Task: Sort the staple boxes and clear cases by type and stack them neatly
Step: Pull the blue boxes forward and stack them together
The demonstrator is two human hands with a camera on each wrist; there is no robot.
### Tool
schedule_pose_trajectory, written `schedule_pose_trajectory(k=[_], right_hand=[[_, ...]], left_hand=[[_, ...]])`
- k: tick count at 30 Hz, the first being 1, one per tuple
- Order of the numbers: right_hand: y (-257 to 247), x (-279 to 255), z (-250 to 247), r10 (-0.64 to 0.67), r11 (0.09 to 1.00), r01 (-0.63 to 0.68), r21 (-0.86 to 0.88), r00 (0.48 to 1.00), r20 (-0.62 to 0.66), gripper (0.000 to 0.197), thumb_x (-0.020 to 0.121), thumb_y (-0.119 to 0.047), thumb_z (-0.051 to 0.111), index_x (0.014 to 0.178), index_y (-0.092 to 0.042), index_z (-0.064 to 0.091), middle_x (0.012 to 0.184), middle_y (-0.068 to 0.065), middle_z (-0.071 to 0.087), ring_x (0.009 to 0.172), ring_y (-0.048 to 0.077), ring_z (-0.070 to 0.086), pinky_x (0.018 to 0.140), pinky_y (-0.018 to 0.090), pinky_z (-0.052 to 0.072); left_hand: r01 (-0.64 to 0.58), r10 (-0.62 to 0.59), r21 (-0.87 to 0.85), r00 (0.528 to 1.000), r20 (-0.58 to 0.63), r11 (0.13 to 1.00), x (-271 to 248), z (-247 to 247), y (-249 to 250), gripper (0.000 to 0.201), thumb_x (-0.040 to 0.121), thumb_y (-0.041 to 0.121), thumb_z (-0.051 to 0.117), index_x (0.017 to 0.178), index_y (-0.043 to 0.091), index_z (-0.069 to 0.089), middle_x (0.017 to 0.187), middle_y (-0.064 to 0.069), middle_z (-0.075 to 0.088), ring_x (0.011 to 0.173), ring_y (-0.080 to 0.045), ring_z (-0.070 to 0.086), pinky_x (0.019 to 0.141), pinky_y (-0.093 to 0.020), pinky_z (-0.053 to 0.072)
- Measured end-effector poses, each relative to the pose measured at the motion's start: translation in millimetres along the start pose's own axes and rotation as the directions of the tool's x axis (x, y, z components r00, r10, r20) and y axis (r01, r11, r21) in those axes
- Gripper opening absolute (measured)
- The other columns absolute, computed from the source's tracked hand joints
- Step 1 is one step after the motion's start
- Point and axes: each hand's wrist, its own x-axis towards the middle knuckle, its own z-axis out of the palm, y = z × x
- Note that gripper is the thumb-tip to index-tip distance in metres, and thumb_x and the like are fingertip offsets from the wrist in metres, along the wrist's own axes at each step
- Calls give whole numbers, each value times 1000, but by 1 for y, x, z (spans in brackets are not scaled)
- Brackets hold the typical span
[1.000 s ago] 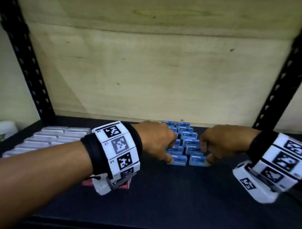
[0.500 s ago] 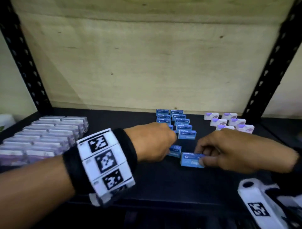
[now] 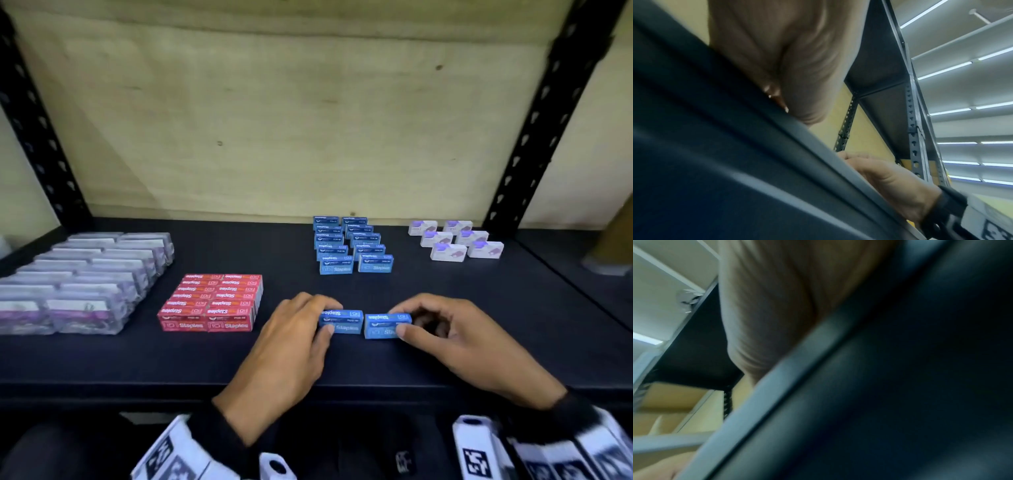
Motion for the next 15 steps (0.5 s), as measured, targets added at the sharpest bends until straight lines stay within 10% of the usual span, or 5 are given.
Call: schedule_pose_trajectory(k=[4,15], right_hand=[[5,-6,1,15,996,-10,89,998,-57,18,84,-32,74,99,-41,73,80,2,70,68,26,58,68,32,51],[5,-6,3,43,980,-26,196,996,-81,19,81,-22,77,97,-32,77,86,4,74,81,24,68,83,35,56]], left_hand=[[-17,8,-89,995,-98,996,-4,9,-7,26,96,25,57,121,31,57,110,20,59,100,-5,50,90,-20,39],[-60,43,-113,988,-150,992,-8,9,-10,25,96,23,58,119,33,62,85,42,46,91,1,51,82,-8,37]])
